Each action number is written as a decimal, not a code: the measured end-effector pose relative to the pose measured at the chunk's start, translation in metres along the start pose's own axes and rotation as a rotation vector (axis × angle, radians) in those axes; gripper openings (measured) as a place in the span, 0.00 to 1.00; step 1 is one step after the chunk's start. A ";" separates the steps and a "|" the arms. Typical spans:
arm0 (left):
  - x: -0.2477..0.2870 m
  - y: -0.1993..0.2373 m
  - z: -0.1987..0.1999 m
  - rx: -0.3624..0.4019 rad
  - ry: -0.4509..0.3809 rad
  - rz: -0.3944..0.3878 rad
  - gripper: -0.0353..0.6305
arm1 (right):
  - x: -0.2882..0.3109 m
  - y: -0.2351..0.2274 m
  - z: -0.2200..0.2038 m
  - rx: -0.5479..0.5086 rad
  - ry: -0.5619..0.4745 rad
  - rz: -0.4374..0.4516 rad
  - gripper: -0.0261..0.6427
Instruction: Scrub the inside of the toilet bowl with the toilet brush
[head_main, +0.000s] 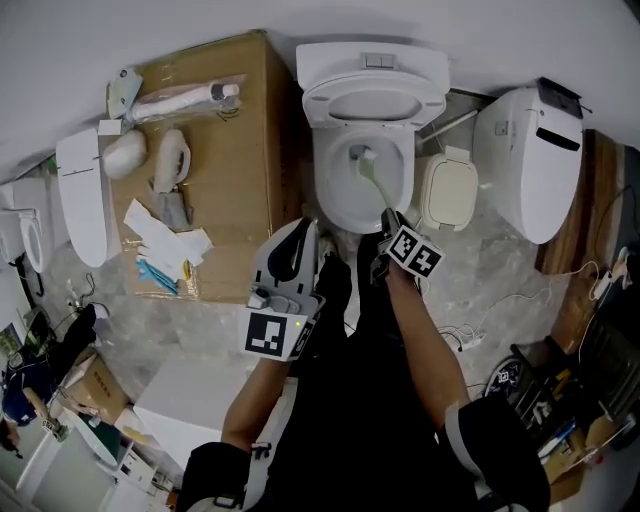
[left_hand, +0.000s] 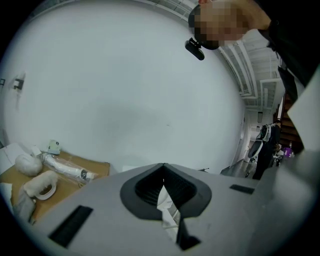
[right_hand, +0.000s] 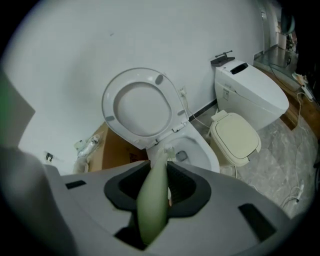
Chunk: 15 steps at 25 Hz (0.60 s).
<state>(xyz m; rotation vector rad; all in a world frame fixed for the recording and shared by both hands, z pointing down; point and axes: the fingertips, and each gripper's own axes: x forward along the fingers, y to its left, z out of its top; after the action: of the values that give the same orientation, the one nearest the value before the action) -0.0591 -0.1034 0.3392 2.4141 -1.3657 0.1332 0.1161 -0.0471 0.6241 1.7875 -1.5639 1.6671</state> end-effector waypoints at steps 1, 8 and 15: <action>0.005 0.004 -0.003 0.001 0.000 0.006 0.06 | 0.014 -0.003 -0.001 0.018 0.007 -0.009 0.21; 0.035 0.027 -0.029 -0.003 0.021 0.036 0.06 | 0.105 -0.022 -0.013 0.136 0.047 -0.081 0.21; 0.048 0.052 -0.057 -0.035 0.023 0.064 0.06 | 0.167 -0.034 -0.033 0.300 0.018 -0.113 0.21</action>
<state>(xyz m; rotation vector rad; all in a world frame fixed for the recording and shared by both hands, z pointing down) -0.0722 -0.1463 0.4179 2.3340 -1.4231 0.1514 0.0862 -0.0950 0.7886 1.9527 -1.2306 1.9385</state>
